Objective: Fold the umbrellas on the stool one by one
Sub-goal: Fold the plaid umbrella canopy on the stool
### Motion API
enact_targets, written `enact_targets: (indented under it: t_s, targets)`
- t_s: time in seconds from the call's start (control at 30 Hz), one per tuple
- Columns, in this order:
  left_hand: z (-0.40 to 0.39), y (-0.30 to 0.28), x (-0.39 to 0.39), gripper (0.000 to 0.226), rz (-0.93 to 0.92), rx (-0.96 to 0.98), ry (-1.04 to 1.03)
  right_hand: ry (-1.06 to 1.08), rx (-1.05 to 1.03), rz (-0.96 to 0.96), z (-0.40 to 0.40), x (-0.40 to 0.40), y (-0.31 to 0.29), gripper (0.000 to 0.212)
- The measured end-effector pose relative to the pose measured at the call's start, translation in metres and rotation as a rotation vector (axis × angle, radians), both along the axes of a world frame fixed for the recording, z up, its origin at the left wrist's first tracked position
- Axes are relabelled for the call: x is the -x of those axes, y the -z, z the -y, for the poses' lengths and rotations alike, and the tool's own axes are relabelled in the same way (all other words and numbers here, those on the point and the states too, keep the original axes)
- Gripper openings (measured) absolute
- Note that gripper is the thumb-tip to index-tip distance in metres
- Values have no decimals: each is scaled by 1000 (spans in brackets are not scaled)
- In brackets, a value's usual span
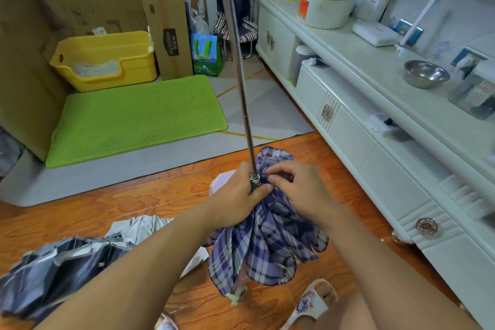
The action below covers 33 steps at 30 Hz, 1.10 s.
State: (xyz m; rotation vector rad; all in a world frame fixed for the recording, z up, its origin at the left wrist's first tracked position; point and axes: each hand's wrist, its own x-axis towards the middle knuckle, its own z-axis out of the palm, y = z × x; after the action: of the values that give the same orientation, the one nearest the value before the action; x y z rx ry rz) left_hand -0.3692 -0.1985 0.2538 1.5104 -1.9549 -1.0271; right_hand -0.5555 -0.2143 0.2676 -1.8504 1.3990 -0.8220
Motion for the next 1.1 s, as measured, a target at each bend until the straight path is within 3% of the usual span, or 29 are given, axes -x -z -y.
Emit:
enact_targets:
  t_s: [0.17, 0.47, 0.6, 0.73, 0.87, 1.0, 1.1]
  targets:
    - [-5, -2, 7, 25, -67, -10, 83, 1, -97, 66, -4, -2, 1, 20]
    - [-4, -5, 13, 12, -175, 16, -80, -10, -258, 142, -10, 3, 1, 38]
    - [3, -4, 10, 16, -221, -49, -159, -63, -302, 197, -14, 3, -7, 44]
    - [2, -10, 10, 22, -252, -84, -181, -38, -256, 232, -12, 8, -16, 35]
    - [5, -18, 1, 20, -82, -22, -207, 80, -197, 373, -11, 17, -35, 31]
    - [8, -17, -30, 21, 278, 10, -245, 123, -163, 533, 2, 20, -60, 39]
    - [-2, -5, -57, 16, 513, -55, -174, 206, -164, 591, 3, 24, -45, 52]
